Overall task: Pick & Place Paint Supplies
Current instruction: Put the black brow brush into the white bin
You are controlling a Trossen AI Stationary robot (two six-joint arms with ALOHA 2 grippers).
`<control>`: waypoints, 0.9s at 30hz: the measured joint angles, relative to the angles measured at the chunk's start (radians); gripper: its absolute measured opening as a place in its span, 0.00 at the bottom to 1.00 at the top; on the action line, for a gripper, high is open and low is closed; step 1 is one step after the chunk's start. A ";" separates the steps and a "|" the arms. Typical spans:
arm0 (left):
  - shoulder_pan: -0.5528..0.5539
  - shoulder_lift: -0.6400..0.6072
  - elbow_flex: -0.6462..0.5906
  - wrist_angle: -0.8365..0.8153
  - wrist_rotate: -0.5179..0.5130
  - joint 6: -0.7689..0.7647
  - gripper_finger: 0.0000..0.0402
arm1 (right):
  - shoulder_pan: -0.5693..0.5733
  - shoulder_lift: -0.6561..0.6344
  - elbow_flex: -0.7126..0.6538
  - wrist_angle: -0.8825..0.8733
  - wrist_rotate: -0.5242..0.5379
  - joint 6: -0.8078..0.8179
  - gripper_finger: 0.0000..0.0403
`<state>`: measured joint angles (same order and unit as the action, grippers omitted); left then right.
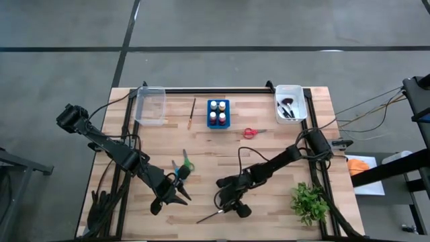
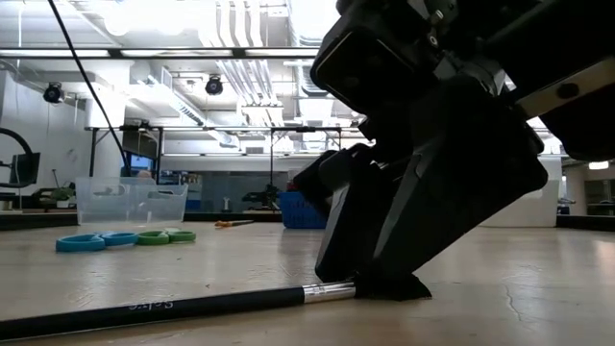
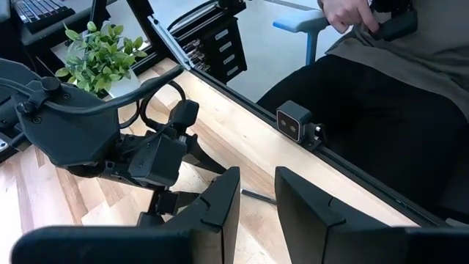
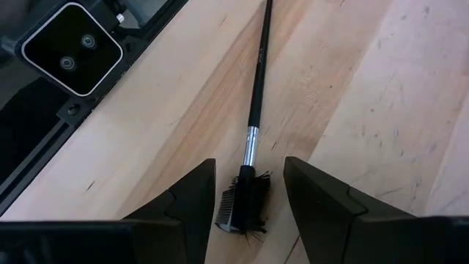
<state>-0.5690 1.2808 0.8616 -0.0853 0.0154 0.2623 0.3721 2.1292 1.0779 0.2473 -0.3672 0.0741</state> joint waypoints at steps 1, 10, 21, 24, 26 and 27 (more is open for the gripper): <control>0.000 0.000 0.000 0.000 0.000 0.000 0.24 | 0.000 0.000 0.000 0.000 0.000 0.001 0.41; 0.000 0.000 0.000 0.000 0.000 0.000 0.24 | 0.002 0.000 -0.001 -0.007 -0.009 0.002 0.41; 0.000 0.000 -0.001 0.000 0.000 0.000 0.24 | 0.002 -0.001 -0.001 -0.025 -0.009 0.002 0.14; 0.000 0.000 -0.001 0.000 0.000 0.000 0.24 | 0.002 -0.001 -0.002 -0.034 -0.018 0.002 0.05; 0.000 0.000 -0.001 0.000 0.000 0.000 0.24 | 0.003 -0.001 -0.002 -0.036 -0.022 0.001 0.04; 0.000 0.000 -0.001 0.000 0.000 0.000 0.24 | 0.003 -0.001 -0.002 -0.037 -0.022 0.000 0.04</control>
<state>-0.5690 1.2808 0.8608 -0.0856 0.0153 0.2619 0.3752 2.1281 1.0760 0.2103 -0.3896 0.0741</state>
